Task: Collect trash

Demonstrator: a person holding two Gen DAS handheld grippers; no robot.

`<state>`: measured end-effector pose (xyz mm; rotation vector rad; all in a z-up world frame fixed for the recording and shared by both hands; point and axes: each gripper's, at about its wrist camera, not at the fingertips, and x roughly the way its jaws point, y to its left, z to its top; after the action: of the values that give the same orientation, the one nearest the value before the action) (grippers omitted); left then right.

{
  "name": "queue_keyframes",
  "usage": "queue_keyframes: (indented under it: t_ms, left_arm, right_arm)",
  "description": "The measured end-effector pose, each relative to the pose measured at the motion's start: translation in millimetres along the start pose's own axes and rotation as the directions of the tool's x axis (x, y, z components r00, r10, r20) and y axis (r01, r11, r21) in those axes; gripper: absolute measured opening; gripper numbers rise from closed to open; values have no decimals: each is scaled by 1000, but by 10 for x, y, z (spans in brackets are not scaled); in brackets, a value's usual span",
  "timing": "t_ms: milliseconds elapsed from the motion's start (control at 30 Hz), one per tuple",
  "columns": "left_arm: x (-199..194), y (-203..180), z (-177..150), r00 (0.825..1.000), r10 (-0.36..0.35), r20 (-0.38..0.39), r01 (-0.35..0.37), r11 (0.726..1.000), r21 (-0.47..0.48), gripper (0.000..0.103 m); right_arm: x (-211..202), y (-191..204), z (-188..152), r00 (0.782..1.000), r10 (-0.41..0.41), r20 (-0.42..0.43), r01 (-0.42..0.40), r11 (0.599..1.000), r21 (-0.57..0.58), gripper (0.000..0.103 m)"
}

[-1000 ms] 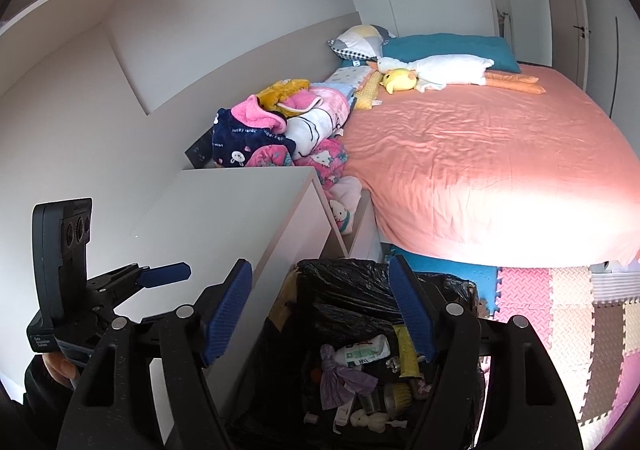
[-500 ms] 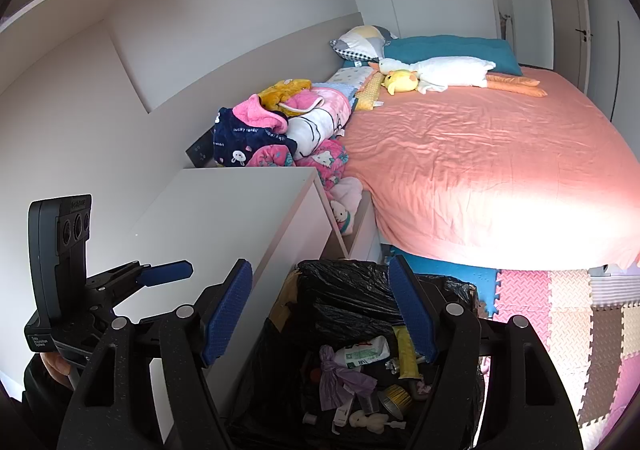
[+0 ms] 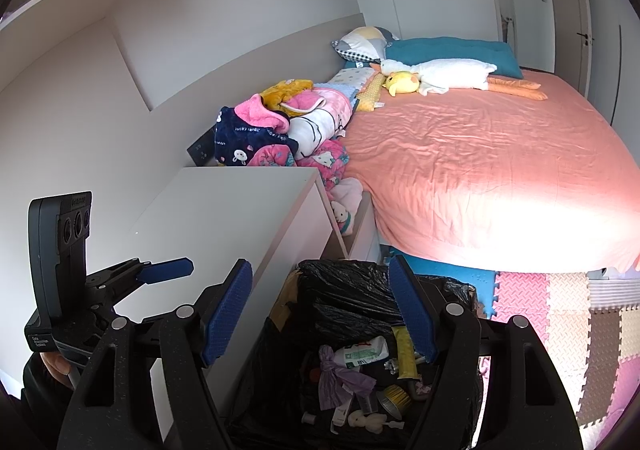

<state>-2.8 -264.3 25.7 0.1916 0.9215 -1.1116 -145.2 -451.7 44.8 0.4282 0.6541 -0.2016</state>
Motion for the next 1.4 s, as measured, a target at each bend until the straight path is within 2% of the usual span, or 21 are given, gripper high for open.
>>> queue_keyframes:
  t_ms: [800, 1033, 1200, 1400]
  left_arm:
    - [14, -16, -27, 1000, 5, -14, -5, 1000, 9, 97]
    - [12, -62, -36, 999, 34, -4, -34, 999, 39, 97]
    - [20, -128, -39, 991, 133, 13, -134, 988, 80, 97]
    - [47, -84, -36, 996, 93, -1, -93, 994, 60, 97]
  right_arm:
    - [1, 0, 8, 1000, 7, -9, -7, 1000, -6, 71]
    - [23, 1, 1, 1000, 10, -15, -10, 1000, -8, 71]
    - [32, 10, -6, 1000, 9, -17, -9, 1000, -10, 71]
    - [35, 1, -9, 1000, 9, -17, -9, 1000, -10, 71]
